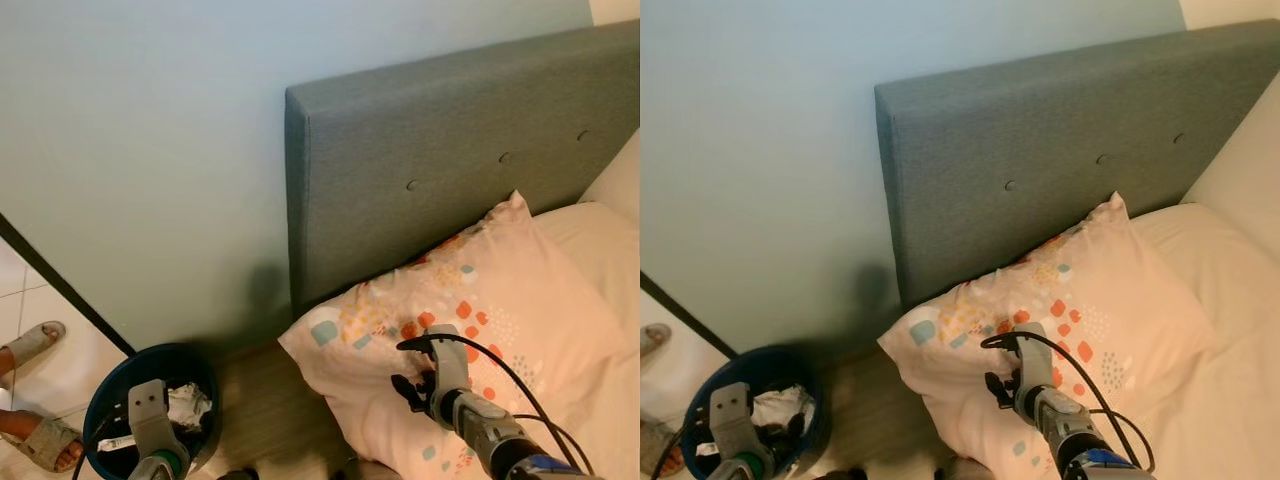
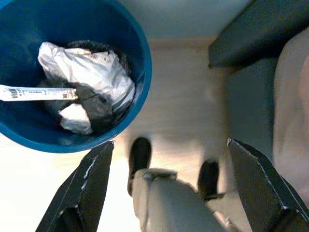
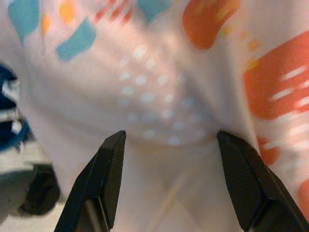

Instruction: Clean up the room

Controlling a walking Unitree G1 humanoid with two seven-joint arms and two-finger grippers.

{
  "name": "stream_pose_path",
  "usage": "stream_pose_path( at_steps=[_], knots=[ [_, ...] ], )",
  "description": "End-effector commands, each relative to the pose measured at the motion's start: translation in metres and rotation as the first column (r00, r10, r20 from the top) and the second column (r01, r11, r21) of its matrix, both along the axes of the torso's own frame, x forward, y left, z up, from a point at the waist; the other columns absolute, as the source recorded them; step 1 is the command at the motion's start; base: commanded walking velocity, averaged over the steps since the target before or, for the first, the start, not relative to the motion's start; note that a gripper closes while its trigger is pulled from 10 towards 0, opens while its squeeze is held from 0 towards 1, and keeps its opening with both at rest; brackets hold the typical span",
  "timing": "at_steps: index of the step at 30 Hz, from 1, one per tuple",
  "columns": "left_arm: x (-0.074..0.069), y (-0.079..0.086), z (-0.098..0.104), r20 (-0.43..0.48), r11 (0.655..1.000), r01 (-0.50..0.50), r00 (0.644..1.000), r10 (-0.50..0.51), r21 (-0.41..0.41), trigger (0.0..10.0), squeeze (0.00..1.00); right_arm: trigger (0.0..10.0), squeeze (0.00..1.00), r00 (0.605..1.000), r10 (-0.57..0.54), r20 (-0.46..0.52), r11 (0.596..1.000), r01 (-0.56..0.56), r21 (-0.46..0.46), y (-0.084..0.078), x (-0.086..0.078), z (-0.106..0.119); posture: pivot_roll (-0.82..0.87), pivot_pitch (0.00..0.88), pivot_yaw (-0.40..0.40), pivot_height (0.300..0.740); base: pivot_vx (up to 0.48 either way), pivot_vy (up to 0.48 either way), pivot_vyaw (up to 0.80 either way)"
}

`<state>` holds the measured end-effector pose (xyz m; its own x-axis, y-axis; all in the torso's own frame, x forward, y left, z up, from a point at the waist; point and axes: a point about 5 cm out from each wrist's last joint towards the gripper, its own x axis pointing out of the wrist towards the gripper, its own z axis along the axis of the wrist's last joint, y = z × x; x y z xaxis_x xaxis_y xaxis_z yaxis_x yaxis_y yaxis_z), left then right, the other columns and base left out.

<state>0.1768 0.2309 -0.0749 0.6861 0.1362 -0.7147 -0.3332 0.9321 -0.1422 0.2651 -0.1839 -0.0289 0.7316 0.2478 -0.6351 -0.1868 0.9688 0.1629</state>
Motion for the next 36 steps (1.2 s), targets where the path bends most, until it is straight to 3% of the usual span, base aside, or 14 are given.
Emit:
stream_pose_path(
  at_steps=[1,9,13,16,23,29,31,36],
  knots=[
    [-0.006,-0.001,-0.003,-0.026,1.0,-0.002,1.0,0.001,-0.004,10.0,0.0,10.0,0.0,0.999,-0.035,-0.02,0.999,0.035,-0.008,-0.008,-0.005,-0.003,-0.1,0.02,0.025,0.74,0.0,0.0,-0.77],
    [-0.009,0.002,-0.004,-0.034,1.0,-0.01,0.999,0.01,0.003,10.0,0.0,10.0,0.0,0.997,-0.072,0.034,0.997,0.072,0.001,-0.013,0.007,0.008,-0.1,0.015,0.019,0.74,0.0,0.0,-0.29],
    [0.001,0.009,0.003,0.023,0.999,-0.034,0.999,0.033,0.011,10.0,0.0,10.0,0.0,0.959,-0.265,0.098,0.964,0.266,0.003,-0.046,0.023,0.028,-0.1,0.024,0.015,0.735,0.0,0.0,0.0],
    [0.006,0.011,0.007,0.044,0.999,-0.035,0.998,0.034,0.016,10.0,0.0,10.0,0.0,0.929,-0.347,0.126,0.938,0.345,0.035,-0.061,0.027,0.037,-0.1,0.027,0.013,0.725,0.0,0.0,0.0],
    [0.022,0.011,0.016,0.106,0.999,-0.016,0.994,0.013,0.029,10.0,0.0,10.0,0.0,0.86,-0.491,0.139,0.871,0.485,0.074,-0.09,0.024,0.045,-0.12,0.037,0.008,0.7,0.0,0.0,0.0],
    [0.029,0.008,0.02,0.135,0.999,0.011,0.991,-0.017,0.049,10.0,0.0,10.0,0.0,0.827,-0.561,0.038,0.821,0.549,0.159,-0.083,0.006,0.024,-0.13,0.046,0.005,0.68,0.0,0.0,0.0],
    [0.032,0.006,0.022,0.156,0.998,0.03,0.987,-0.04,0.062,10.0,0.0,10.0,0.0,0.799,-0.601,-0.029,0.775,0.59,0.227,-0.076,-0.005,0.012,-0.12,0.056,0.004,0.665,0.0,0.0,0.0],
    [0.033,0.006,0.023,0.169,0.996,0.043,0.984,-0.055,0.072,10.0,0.0,10.0,0.0,0.778,-0.624,-0.077,0.739,0.62,0.264,-0.075,-0.016,0.003,-0.12,0.064,0.005,0.645,0.0,0.0,0.0]
  ],
)
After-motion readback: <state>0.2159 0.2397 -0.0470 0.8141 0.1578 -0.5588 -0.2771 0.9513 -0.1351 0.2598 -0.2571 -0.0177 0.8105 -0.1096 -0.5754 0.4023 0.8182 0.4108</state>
